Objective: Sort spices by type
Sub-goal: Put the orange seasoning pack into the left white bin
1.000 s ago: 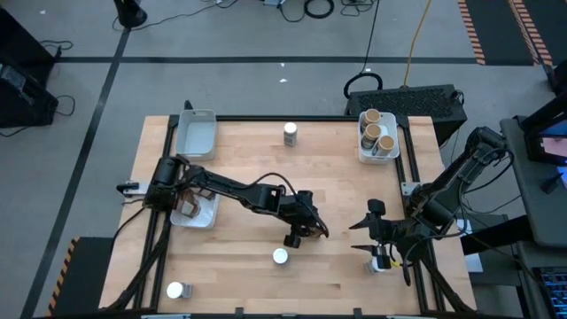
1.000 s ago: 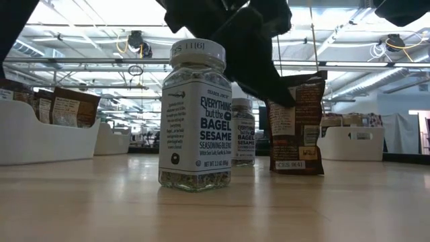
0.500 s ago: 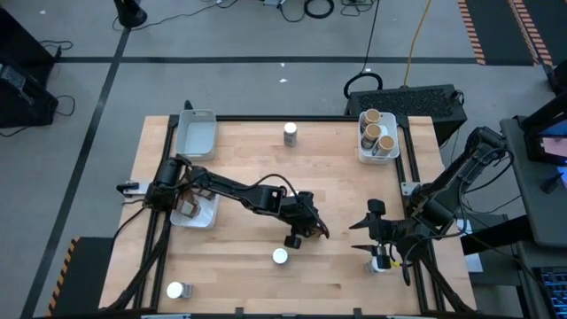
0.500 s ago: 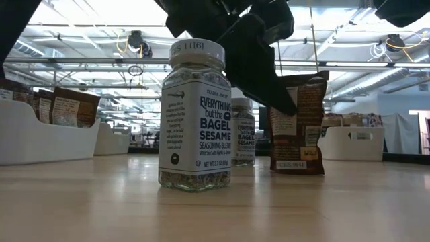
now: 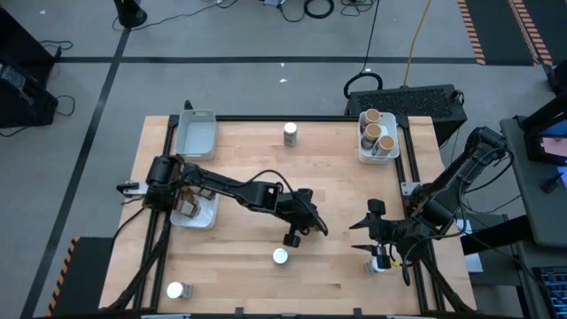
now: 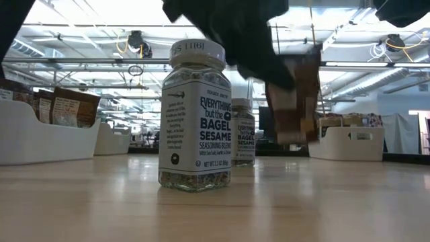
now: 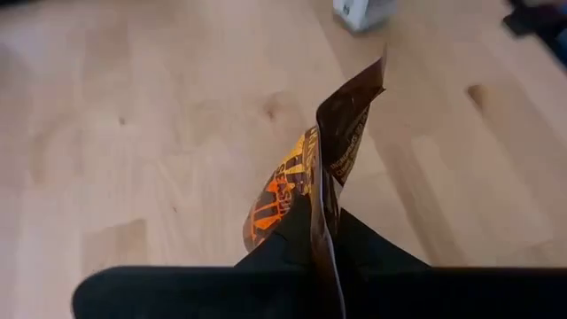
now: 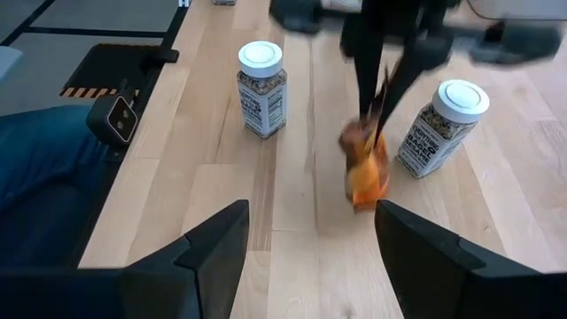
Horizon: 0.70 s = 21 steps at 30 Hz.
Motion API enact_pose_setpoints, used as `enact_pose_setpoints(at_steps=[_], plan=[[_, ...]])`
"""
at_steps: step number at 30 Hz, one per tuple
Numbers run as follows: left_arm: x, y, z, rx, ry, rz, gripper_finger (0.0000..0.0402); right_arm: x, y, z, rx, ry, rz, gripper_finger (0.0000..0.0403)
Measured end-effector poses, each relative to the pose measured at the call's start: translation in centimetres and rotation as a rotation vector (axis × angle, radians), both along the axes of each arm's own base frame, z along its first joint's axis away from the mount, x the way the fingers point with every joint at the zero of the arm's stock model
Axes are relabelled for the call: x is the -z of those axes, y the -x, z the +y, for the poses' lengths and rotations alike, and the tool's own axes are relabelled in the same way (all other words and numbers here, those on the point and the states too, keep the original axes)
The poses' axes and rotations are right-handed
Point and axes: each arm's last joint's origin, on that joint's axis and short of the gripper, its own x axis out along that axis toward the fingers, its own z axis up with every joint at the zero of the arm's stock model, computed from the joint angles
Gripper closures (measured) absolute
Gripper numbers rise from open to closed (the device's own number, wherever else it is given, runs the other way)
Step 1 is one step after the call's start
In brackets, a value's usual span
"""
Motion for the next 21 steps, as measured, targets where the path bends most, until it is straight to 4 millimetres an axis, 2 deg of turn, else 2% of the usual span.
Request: enact_pose_setpoints(at_steps=[4, 8, 14, 17, 21], plan=[[-3.3, 1.2, 0.0, -0.048, 0.070, -0.043, 0.0389, 0.0, 0.0, 0.0, 0.001, 0.003, 0.004, 0.0177], [-7.0, 3.3, 0.6, -0.151, 0.190, -0.039, 0.0389, 0.0, 0.0, 0.0, 0.002, 0.001, 0.004, 0.0177], [-10.8, 8.4, 1.7, -0.399, 0.271, 0.115, 0.0389, 0.0, 0.0, 0.0, 0.003, -0.006, -0.002, 0.0177], [-12.3, 11.1, 2.2, -0.591, 0.333, 0.178, 0.0389, 0.0, 0.0, 0.0, 0.003, -0.005, -0.001, 0.0177], [-13.9, 15.3, 2.4, -0.845, 0.313, 0.233, 0.0389, 0.0, 0.0, 0.0, 0.006, -0.011, 0.000, 0.0177]])
